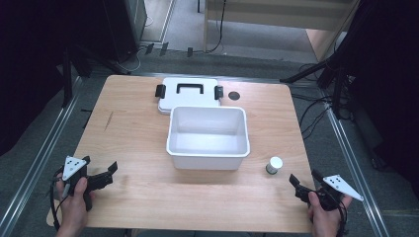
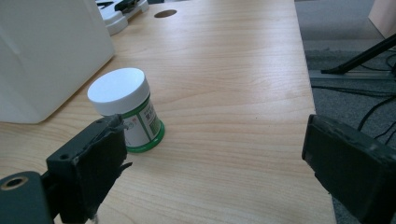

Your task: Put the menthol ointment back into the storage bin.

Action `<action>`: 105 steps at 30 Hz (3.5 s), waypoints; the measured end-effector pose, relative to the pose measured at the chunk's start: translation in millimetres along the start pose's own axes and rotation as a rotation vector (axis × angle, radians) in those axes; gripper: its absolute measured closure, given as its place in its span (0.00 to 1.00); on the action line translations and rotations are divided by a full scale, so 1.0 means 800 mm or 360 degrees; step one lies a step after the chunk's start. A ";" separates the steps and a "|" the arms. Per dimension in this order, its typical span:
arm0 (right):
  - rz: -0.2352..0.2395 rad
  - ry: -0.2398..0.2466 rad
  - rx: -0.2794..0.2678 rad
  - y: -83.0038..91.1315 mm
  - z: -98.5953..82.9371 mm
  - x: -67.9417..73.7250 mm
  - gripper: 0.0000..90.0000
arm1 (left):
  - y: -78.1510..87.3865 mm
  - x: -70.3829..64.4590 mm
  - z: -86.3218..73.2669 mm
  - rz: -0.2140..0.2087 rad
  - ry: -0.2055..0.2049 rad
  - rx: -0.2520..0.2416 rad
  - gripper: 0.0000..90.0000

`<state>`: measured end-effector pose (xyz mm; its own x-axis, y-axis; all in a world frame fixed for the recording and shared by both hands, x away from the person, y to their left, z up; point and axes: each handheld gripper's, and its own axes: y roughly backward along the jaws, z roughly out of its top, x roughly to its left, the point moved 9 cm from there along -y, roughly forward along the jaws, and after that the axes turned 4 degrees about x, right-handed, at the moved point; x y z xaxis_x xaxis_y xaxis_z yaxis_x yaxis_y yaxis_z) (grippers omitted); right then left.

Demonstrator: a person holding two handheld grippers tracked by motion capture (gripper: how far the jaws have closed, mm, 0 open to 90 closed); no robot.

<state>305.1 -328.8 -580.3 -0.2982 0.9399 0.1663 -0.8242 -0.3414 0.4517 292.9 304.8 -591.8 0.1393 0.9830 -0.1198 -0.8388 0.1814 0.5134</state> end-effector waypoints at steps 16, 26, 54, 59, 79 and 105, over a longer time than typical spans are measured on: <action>0.0037 0.0007 0.0168 0.002 0.001 0.011 0.14 | 0.001 0.000 0.000 -0.0023 0.0006 -0.0008 0.00; 0.0022 0.0170 0.0567 -0.006 -0.009 0.030 0.15 | -0.001 0.000 0.000 -0.0012 -0.0001 0.0006 0.00; -0.0086 0.0518 0.1636 -0.001 -0.014 0.054 0.15 | -0.003 -0.002 0.000 -0.0057 0.0001 0.0026 0.00; -0.0078 0.0543 0.1706 -0.003 -0.006 0.058 0.15 | -0.004 -0.003 0.000 -0.0059 -0.0006 0.0033 0.00; -0.0115 0.0542 0.1692 -0.045 0.031 0.075 0.24 | -0.004 -0.001 0.000 -0.0054 0.0011 0.0027 0.00; -0.0098 0.0319 0.1723 -0.091 0.041 0.083 0.53 | -0.004 -0.001 0.000 -0.0055 0.0027 0.0026 0.00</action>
<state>360.7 -241.4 -573.5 -0.4245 0.9053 0.0165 -0.0115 -0.0236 0.9997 295.0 303.5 -593.3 0.1589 0.9755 -0.1519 -0.8248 0.2157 0.5227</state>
